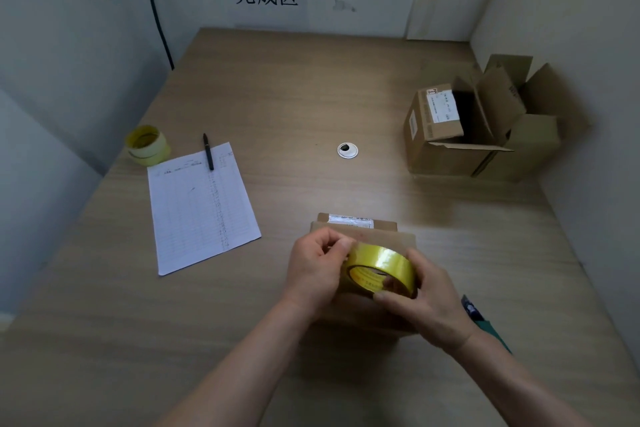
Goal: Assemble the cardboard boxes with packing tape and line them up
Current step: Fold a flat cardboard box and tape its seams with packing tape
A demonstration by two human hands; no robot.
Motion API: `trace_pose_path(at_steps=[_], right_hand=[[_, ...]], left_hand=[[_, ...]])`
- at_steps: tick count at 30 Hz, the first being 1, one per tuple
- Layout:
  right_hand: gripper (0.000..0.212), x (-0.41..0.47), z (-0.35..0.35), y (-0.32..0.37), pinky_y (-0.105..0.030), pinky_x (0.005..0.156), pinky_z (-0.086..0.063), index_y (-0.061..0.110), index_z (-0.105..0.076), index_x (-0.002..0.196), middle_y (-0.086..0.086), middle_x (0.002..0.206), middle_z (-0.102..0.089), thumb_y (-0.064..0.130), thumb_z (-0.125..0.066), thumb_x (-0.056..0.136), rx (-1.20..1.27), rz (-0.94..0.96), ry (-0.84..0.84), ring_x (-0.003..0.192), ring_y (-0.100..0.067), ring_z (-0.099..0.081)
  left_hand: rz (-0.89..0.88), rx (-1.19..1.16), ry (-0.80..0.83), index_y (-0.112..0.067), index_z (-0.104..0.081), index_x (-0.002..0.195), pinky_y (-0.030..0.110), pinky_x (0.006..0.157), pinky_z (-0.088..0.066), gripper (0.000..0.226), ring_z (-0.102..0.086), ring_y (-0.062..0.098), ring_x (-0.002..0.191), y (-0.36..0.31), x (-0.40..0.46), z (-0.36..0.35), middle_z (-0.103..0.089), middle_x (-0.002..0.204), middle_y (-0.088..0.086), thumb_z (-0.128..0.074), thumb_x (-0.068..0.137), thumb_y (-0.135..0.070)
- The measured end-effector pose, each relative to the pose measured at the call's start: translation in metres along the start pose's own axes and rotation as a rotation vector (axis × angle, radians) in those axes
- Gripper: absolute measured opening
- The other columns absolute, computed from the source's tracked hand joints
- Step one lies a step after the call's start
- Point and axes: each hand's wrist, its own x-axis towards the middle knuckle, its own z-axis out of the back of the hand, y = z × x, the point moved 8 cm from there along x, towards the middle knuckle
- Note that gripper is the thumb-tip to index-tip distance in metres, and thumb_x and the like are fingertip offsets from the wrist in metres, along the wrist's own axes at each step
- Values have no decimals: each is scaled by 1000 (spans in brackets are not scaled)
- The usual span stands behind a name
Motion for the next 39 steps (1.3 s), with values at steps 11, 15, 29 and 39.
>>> trace_pose_path(at_steps=[11,15,29,39], right_hand=[[20,19,-3,2,-39,56,-43,8,-60,81,-5,71,-58,24,-61,69,-425,39,-193,63,-26,-50],[11,22,0,4,-42,54,-42,11,-55,80,-5,68,-56,15,-53,70,-340,46,-251,61,-29,-50],[30,23,-9,10,-19,56,-29,23,-48,108,-8,89,-61,27,-42,79,-449,248,-221,66,-20,-51],[29,22,-11,7,-24,58,-38,19,-47,109,-9,86,-63,24,-47,81,-482,267,-210,62,-27,-57]], left_hand=[[65,243,-221,-15,-57,67,27,50,-46,26,-55,14,50,26,-3,53,-60,57,1,-56,92,-10],[123,207,-242,-12,-58,67,34,56,-50,26,-55,16,52,41,4,63,-60,57,1,-56,92,-12],[346,115,-164,-8,-65,75,47,70,-60,22,-61,20,60,79,22,57,-65,69,8,-60,95,-16],[47,157,32,-50,-51,130,32,120,-23,34,-27,4,141,62,24,21,-33,154,-7,-45,102,-33]])
